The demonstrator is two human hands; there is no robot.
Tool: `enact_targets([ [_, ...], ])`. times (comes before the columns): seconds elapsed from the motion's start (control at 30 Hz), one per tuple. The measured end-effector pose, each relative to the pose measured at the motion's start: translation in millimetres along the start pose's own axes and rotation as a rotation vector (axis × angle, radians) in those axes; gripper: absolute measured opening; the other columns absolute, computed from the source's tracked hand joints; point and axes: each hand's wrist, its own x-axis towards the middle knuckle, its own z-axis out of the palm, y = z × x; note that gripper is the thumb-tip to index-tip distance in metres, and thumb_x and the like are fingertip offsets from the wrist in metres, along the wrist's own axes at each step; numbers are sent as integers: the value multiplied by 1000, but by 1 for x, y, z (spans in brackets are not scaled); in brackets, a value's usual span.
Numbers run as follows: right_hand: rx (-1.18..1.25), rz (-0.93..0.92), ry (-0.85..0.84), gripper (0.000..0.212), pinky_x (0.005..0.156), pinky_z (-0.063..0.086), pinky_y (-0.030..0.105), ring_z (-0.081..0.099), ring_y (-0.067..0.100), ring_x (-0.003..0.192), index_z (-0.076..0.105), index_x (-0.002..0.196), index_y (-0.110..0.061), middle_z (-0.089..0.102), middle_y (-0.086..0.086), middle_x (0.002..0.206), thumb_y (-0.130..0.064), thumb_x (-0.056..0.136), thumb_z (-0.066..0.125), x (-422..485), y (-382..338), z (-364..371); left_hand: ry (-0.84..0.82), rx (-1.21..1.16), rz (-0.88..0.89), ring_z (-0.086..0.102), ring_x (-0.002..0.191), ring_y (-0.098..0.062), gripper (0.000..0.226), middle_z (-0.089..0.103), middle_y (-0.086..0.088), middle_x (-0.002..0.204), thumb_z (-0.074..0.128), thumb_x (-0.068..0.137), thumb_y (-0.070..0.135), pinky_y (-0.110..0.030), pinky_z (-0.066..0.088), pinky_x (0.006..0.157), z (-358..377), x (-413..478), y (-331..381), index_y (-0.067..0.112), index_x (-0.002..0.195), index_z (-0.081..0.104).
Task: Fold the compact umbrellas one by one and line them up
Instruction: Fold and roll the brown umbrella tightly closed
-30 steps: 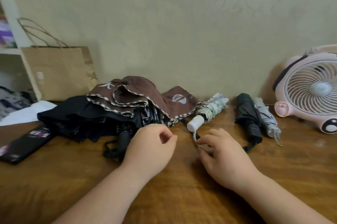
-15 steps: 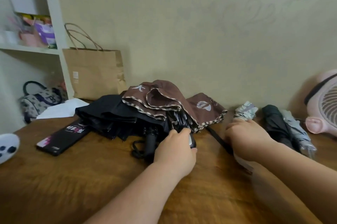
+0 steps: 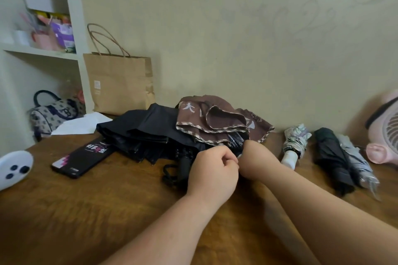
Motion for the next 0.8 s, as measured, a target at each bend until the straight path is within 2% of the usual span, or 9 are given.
enact_targets([
  [0.07,-30,15,-36,19,59,45,28,57,18,69,51,76,-13,57,4,78,-20,93,57,4,-6,1,80,-1,50,63,68,-10,27,68,8,70,56,90,8,-24,51,55,-3,0,-1,24,75,71],
  [0.13,93,41,-45,19,62,49,33,62,24,74,56,77,-11,61,7,79,-20,93,57,6,-6,1,142,-36,88,60,62,-13,27,65,7,66,56,89,6,-26,47,53,-4,2,-5,23,72,69],
  [0.2,391,92,-23,21,55,49,35,61,27,64,60,81,-4,62,11,74,-21,93,63,4,-1,-6,188,-81,101,56,56,-13,27,62,7,62,55,89,7,-26,42,50,-3,3,-8,23,71,67],
  [0.27,752,130,-22,22,43,38,29,48,22,47,57,81,-4,52,10,64,-19,94,67,0,10,-22,228,-90,116,57,58,-12,26,62,8,63,54,89,10,-24,43,51,-4,2,-7,25,72,67],
  [0.4,1538,229,-287,9,35,29,15,43,11,45,57,94,-8,56,10,72,-16,96,61,-13,45,-70,262,-78,129,63,70,-9,28,64,13,69,57,92,9,-24,54,59,-3,1,-5,27,73,67],
  [0.5,1855,202,-402,21,31,26,12,42,9,43,63,91,0,54,12,81,-21,88,62,-28,72,-88,275,-65,125,62,78,-4,30,65,16,73,59,92,10,-17,52,63,-3,1,-3,32,72,65],
  [0.6,1700,174,-280,25,30,23,16,40,12,39,63,81,-1,48,10,67,-25,90,65,-55,87,-84,309,-48,164,60,83,-4,32,62,17,80,63,89,7,-16,49,68,-5,0,2,35,75,62],
  [0.67,1418,145,-104,20,36,23,19,41,15,39,60,86,-5,47,11,64,-23,92,68,-73,95,-70,329,-62,186,59,85,-6,31,59,16,86,64,87,3,-21,51,71,-6,1,3,33,78,61],
  [0.8,917,18,63,27,44,34,26,48,17,46,61,72,-11,54,4,60,-25,92,72,-92,116,-33,373,-73,203,57,92,-9,20,56,13,96,65,88,5,-24,49,79,-8,4,6,24,87,61],
])
